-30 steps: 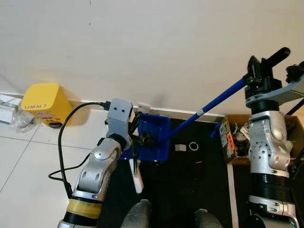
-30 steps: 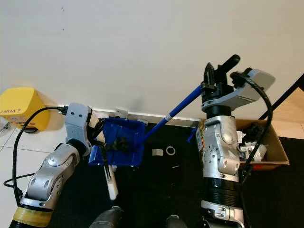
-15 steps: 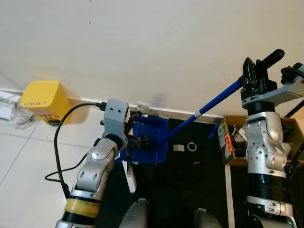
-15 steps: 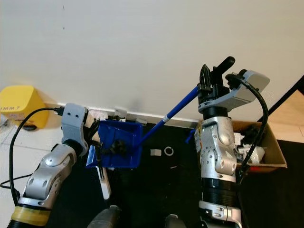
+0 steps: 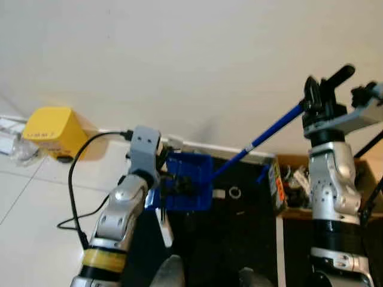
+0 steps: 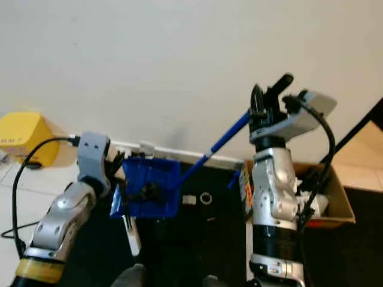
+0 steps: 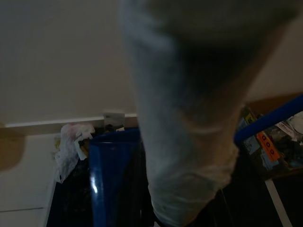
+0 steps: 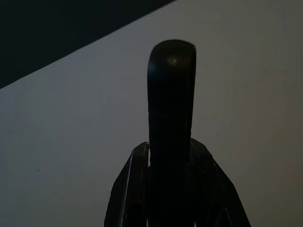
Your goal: Sweep floor
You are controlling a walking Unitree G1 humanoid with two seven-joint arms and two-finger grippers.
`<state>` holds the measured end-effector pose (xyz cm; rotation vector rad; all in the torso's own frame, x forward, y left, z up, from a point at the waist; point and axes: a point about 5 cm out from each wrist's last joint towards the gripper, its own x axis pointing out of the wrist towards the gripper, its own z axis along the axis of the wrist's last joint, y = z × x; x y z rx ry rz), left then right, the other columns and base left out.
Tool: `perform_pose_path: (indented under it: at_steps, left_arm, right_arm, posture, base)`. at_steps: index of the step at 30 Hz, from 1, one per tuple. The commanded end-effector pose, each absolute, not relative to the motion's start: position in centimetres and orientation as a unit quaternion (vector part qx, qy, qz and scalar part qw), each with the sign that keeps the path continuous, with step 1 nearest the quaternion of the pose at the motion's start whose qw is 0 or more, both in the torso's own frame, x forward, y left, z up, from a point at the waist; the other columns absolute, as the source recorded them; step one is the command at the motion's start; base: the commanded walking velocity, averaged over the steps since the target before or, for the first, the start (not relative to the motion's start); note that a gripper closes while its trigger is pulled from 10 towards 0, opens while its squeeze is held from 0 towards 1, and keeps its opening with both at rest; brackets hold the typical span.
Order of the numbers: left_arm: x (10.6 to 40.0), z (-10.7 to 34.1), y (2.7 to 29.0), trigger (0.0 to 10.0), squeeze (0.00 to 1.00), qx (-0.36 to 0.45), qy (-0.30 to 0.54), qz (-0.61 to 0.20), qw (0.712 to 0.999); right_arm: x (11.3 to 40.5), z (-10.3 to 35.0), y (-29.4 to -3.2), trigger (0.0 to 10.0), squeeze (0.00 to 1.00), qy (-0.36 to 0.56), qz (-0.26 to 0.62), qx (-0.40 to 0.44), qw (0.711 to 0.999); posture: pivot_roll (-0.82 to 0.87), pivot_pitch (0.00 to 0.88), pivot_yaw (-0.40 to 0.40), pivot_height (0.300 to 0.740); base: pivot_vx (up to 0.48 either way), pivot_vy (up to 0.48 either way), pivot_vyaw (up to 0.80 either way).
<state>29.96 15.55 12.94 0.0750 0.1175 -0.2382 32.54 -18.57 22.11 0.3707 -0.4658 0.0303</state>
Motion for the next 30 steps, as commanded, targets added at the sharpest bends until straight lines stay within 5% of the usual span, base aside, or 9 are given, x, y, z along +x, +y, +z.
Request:
perform_pose_path:
  at_steps: [1, 9, 30]
  left_arm:
    - [30.09, 13.41, 15.30, 10.0, 0.00, 0.043, 0.042, -0.121, 0.991]
    - [30.09, 13.33, 15.29, 10.0, 0.00, 0.037, 0.043, -0.119, 0.991]
    - [30.27, 13.38, 15.34, 10.0, 0.00, 0.034, 0.044, -0.115, 0.992]
  right_arm:
    - [32.34, 22.35, -18.97, 10.0, 0.00, -0.240, 0.011, 0.190, 0.952]
    - [32.34, 22.24, -18.96, 10.0, 0.00, -0.238, 0.011, 0.190, 0.952]
    - [32.37, 22.11, -18.82, 10.0, 0.00, -0.237, 0.013, 0.190, 0.953]
  posture:
    - [0.14, 0.108, 0.040, 0.740]
    - [0.14, 0.111, 0.041, 0.740]
    - [0.15, 0.115, 0.044, 0.740]
  base:
    - [0.262, -0.300, 0.00]
    - [0.262, -0.295, 0.00]
    - [0.000, 0.000, 0.00]
